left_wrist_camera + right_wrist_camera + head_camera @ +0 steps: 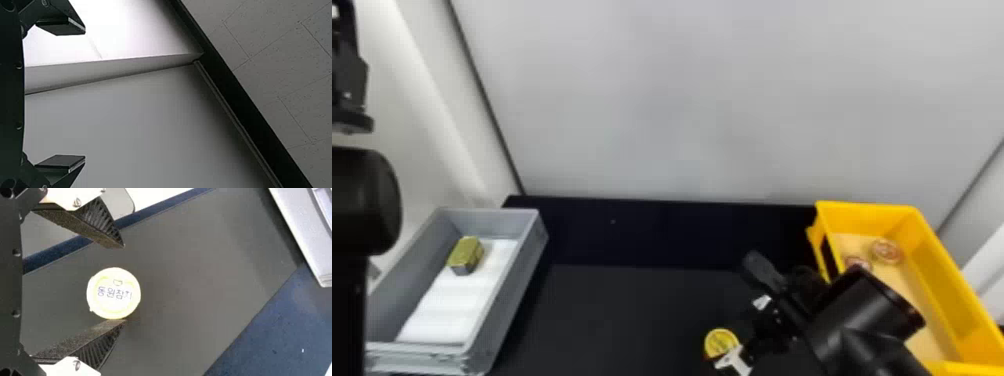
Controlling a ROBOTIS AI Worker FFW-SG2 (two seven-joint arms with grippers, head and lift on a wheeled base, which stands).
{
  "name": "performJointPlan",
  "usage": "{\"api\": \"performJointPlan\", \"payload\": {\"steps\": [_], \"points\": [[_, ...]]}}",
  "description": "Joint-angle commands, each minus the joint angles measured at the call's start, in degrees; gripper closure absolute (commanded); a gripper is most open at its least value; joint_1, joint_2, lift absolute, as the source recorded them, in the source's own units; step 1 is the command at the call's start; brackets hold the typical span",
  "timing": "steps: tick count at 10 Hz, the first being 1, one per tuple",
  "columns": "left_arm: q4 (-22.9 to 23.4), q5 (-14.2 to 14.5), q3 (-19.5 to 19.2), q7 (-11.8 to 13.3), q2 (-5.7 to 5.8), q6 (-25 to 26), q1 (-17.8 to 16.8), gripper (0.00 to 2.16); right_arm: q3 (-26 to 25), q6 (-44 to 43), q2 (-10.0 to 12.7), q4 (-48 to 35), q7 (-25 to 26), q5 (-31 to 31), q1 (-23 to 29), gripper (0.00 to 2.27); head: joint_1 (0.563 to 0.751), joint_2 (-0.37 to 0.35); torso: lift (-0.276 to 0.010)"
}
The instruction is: Pick up the round yellow can and place it in the yellow rectangular box
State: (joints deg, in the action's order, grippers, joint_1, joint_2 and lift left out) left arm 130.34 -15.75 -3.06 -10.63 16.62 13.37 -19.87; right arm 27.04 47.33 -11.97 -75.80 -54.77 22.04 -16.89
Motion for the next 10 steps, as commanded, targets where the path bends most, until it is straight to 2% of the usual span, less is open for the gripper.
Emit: {"api": "performJointPlan", "payload": {"steps": [1,10], "points": [[0.00,0.02,0.07,-0.01,-0.09,0.00,0.01,0.13,-0.13,-0.81,-0.07,0.39,0.07,0.21,0.37,0.12,0.663,0.054,-0.010],[0.00,-0.07,0.15,-0.09,-0.26,-0.26,-0.16,0.13,-0.92,-3.10,0.01,2.06,0.07,0.47,-0.25,0.12,0.663,0.054,-0.010]]}}
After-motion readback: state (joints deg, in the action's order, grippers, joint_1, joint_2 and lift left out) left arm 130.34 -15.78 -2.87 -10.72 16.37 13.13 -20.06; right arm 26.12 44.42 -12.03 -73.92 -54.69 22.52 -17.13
